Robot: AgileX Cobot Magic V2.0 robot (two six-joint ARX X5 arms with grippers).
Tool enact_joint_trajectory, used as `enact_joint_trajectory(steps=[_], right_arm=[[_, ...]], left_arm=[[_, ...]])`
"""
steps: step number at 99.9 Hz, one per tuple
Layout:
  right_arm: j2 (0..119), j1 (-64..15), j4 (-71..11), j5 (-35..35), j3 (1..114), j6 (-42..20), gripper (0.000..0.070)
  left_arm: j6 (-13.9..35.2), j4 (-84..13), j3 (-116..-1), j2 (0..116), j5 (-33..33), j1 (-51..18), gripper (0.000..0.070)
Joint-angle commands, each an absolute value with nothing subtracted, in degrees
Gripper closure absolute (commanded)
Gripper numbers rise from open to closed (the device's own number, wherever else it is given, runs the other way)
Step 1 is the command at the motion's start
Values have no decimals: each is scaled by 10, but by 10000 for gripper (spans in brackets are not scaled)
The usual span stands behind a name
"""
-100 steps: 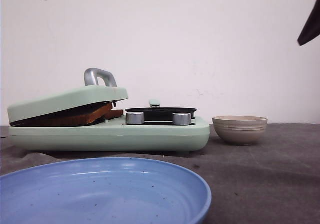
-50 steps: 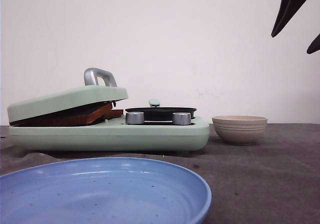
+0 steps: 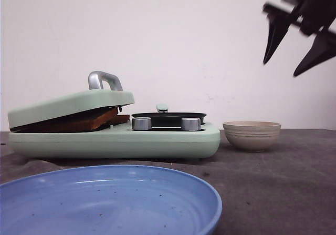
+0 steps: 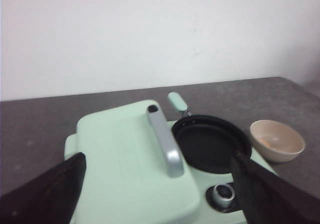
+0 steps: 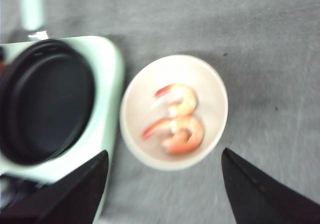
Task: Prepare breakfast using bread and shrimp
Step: 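Release the lid handle and lower the right gripper onto the shrimp bowl rim, then grip the cream bowl rim with the right gripper and lift it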
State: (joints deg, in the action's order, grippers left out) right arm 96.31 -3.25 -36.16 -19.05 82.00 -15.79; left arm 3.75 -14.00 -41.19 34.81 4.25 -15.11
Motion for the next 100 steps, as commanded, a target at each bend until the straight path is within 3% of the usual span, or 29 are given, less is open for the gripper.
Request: enact_joint_trajectory(steps=[1, 49, 50, 100], right_arm=[[1009, -31, -364, -191, 850, -149, 261], [1161, -14, -360, -179, 901, -130, 263], [1203, -21, -312, -196, 901, -126, 700], [1171, -26, -300, -227, 901, -128, 700]], left_arm=[[33, -137, -410, 347, 34, -151, 188], [33, -142, -406, 345, 34, -151, 188], [36, -141, -406, 345, 34, -151, 188], [35, -141, -406, 345, 34, -151, 188]])
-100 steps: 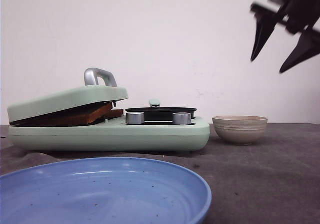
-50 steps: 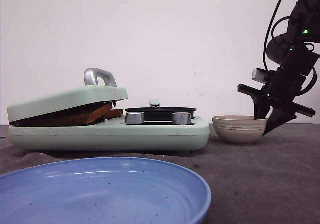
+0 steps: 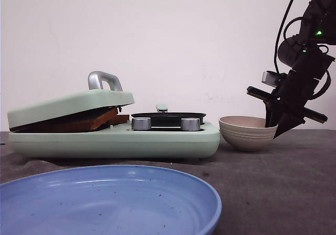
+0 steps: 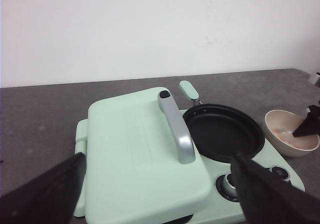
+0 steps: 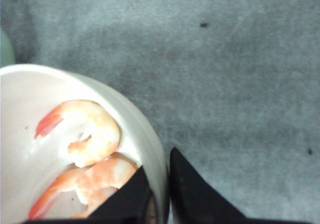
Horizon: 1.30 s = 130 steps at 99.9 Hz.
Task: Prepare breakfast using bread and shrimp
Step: 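Grip the cream bowl rim with the right gripper and lift it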
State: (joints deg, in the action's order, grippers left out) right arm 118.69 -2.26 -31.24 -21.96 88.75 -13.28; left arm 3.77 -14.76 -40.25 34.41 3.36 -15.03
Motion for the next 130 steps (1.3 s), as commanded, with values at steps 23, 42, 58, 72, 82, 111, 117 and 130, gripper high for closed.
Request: enact_joint_trajectory(steps=[23, 42, 58, 72, 82, 111, 117, 130], right_arm=[[1096, -41, -244, -255, 901, -134, 700], [1042, -75, -186, -247, 901, -135, 700], [1029, -119, -150, -193, 904, -111, 700], [1030, -167, -136, -102, 904, -30, 700], [1034, -207, -105, -15, 904, 57, 700], [1067, -292, 1, 150, 904, 248, 700], [1082, -303, 20, 177, 904, 288, 700], [1121, -322, 73, 235, 904, 374, 700]], left_arm=[[35, -141, -406, 345, 34, -151, 188], [35, -141, -406, 345, 34, -151, 188], [35, -141, -406, 345, 34, -151, 188], [35, -141, -406, 345, 34, -151, 188], [35, -141, -406, 345, 34, -151, 188], [33, -141, -406, 345, 41, -151, 188], [32, -141, -406, 345, 41, -151, 188], [32, -141, -406, 343, 41, -151, 188]])
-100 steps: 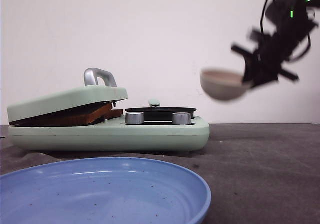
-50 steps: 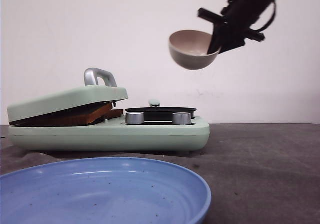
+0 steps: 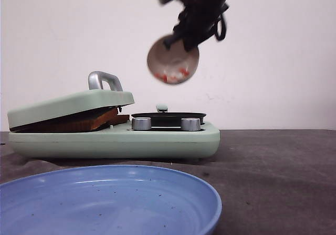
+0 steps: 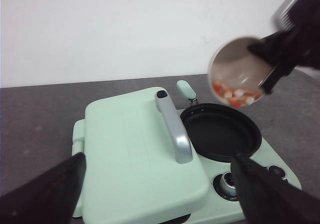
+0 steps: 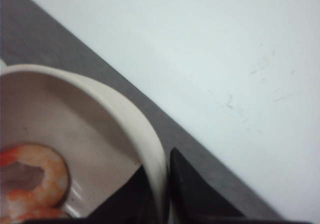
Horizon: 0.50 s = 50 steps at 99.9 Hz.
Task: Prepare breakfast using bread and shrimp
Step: 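Grip the cream bowl rim with the right gripper and lift it, then tilt the bowl over the black frying pan to pour the shrimp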
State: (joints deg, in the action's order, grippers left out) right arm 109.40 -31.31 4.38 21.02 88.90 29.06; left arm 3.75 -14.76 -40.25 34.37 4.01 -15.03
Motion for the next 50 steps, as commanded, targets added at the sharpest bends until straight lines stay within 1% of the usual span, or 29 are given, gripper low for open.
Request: enact_joint_trajectory(steps=[1, 15, 20, 28, 37, 50], right_arm=[[1124, -322, 76, 239, 904, 379, 700], [1162, -328, 136, 287, 904, 456, 700], [1171, -328, 157, 291, 904, 475, 700], [1178, -328, 177, 303, 904, 493, 700], [1179, -329, 186, 305, 904, 496, 700], [1179, -329, 238, 320, 904, 529, 700]], left_arm=[[32, -141, -406, 343, 41, -151, 188], [22, -141, -406, 340, 41, -151, 188], [18, -141, -406, 339, 41, -151, 188], [15, -141, -406, 339, 41, -151, 188], [10, -141, -406, 339, 41, -151, 188], [8, -141, -406, 339, 41, -151, 188]])
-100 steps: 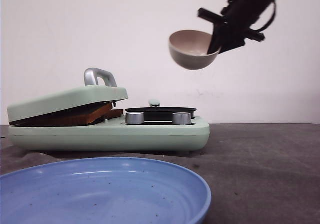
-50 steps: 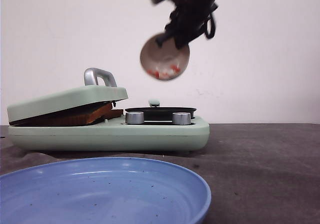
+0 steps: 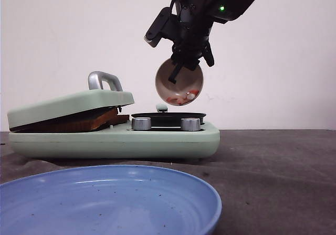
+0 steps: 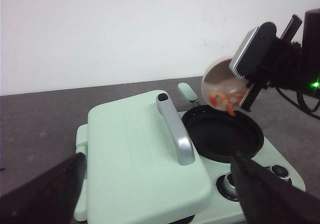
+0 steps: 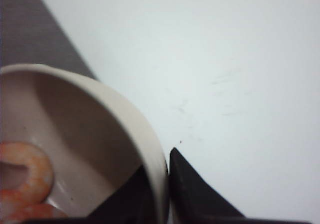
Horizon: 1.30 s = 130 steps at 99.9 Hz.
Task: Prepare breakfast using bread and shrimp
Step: 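Tilt the bowl over the black frying pan to pour the shrimp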
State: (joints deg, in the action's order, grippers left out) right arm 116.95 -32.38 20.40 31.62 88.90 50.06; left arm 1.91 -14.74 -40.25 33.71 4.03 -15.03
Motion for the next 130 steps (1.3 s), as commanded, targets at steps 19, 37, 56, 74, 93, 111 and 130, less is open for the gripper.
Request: enact_joint_trajectory(steps=[19, 37, 56, 74, 93, 111, 130], right_arm=[[1179, -333, 311, 335, 904, 564, 700], [1179, -340, 345, 356, 904, 576, 700], [1179, -348, 382, 361, 904, 586, 700], [1179, -355, 398, 386, 904, 585, 700], [1179, -363, 447, 422, 904, 586, 695], [1178, -377, 469, 454, 904, 594, 695], [1178, -385, 495, 475, 904, 595, 695]], left_arm=[[5, -141, -406, 339, 43, -151, 188], [-1, -141, -406, 339, 44, -151, 188], [-8, -141, -406, 339, 44, -151, 188], [-8, -141, -406, 339, 44, -151, 188], [-9, -141, -406, 339, 44, -151, 188], [-9, -141, -406, 339, 45, -151, 188], [-9, -141, -406, 339, 45, -151, 189]])
